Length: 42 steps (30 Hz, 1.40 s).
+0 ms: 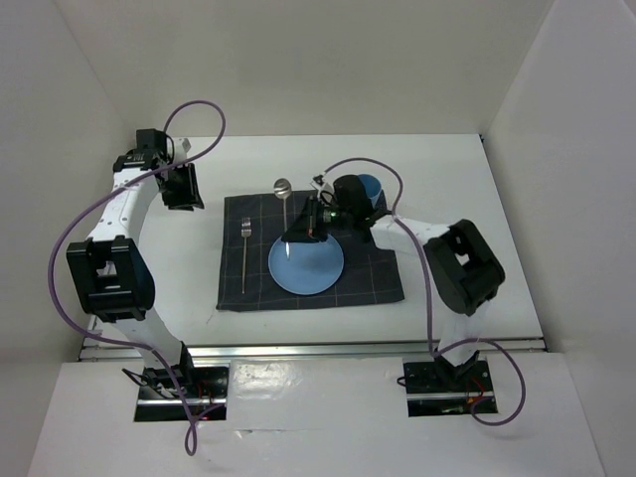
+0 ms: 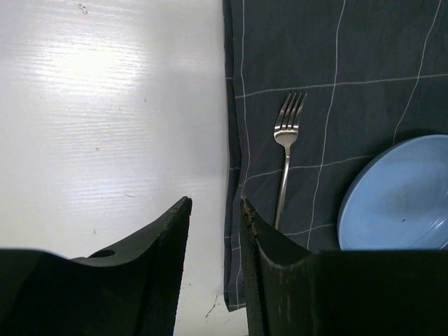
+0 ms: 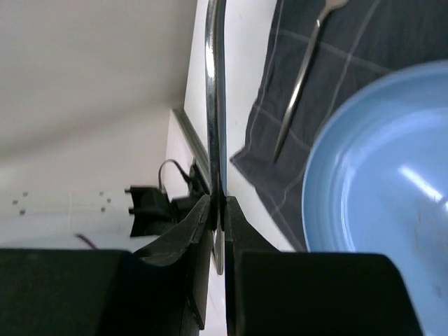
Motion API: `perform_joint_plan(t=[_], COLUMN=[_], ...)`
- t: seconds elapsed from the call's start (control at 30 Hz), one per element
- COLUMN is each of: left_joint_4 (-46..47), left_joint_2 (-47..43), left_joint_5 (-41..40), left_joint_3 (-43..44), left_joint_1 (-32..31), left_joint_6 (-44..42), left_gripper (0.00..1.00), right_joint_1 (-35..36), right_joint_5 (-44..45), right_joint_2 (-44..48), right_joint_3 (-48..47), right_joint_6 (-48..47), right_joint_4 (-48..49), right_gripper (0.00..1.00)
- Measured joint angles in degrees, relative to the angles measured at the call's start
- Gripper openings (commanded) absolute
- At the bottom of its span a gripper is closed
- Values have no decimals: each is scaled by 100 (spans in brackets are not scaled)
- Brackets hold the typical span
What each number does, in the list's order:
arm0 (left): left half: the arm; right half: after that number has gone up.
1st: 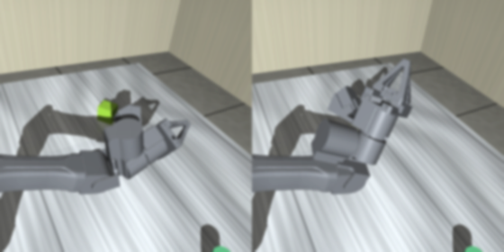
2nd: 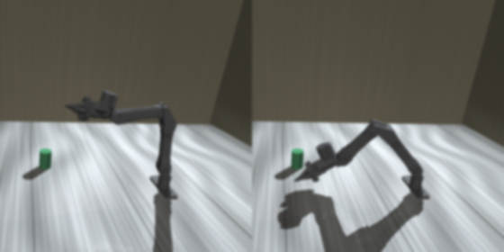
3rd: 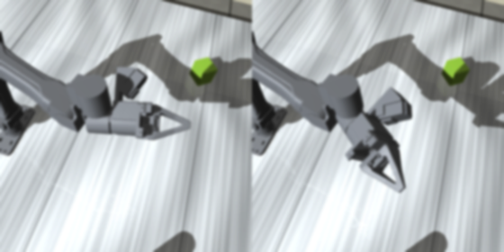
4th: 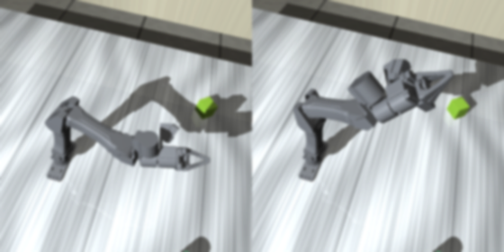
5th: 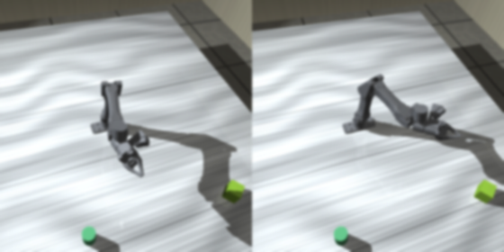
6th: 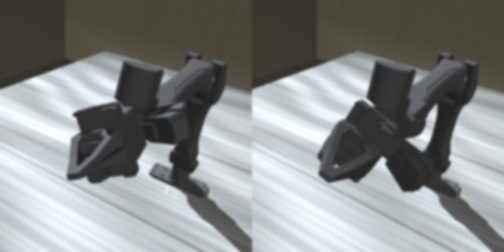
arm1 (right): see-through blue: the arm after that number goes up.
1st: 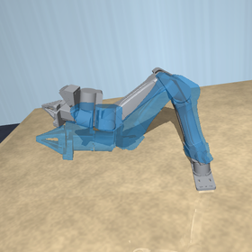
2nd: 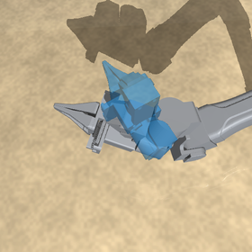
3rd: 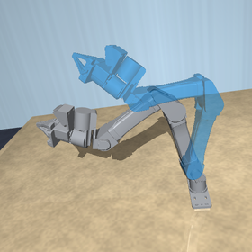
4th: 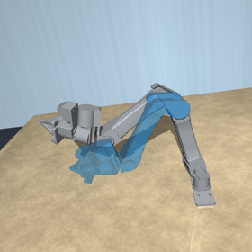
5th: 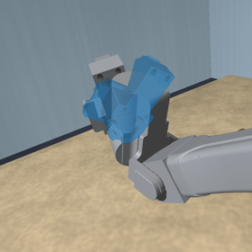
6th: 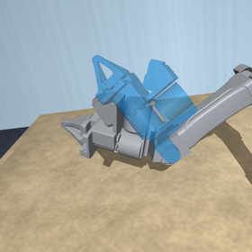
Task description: Set the dinner table for one person
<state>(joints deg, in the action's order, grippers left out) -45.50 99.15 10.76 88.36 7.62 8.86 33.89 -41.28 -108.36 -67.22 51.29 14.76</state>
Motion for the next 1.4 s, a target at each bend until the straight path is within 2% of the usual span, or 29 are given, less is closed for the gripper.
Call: perform_joint_plan(t=[0.2,0.5,0.87,1.07,1.17,1.4], left_joint_4=[2,17,42,61,59,66], left_joint_2=[11,140,151,151,151,149], left_joint_5=[-267,-1060,-1049,-1023,-1005,-984], left_joint_3=[-26,-234,-433,-472,-525,-621], left_joint_1=[-4,-31,-101,-103,-103,-103], left_joint_6=[-175,-603,-719,-719,-719,-719], left_gripper=[40,39,39,39,39,39], right_joint_1=[-345,-625,-1423,-2564,-2999,-3329], right_joint_5=[-173,-295,-402,-1043,-1423,-1939], right_joint_2=[1246,2402,3934,3971,3646,2457], right_joint_3=[1075,1784,3040,3624,3779,3650], right_joint_6=[-199,-782,-1069,-1504,-1792,-2413], right_joint_4=[-118,-953,-1952,-2328,-2426,-2498], right_gripper=[0,0,0,0,0,0])
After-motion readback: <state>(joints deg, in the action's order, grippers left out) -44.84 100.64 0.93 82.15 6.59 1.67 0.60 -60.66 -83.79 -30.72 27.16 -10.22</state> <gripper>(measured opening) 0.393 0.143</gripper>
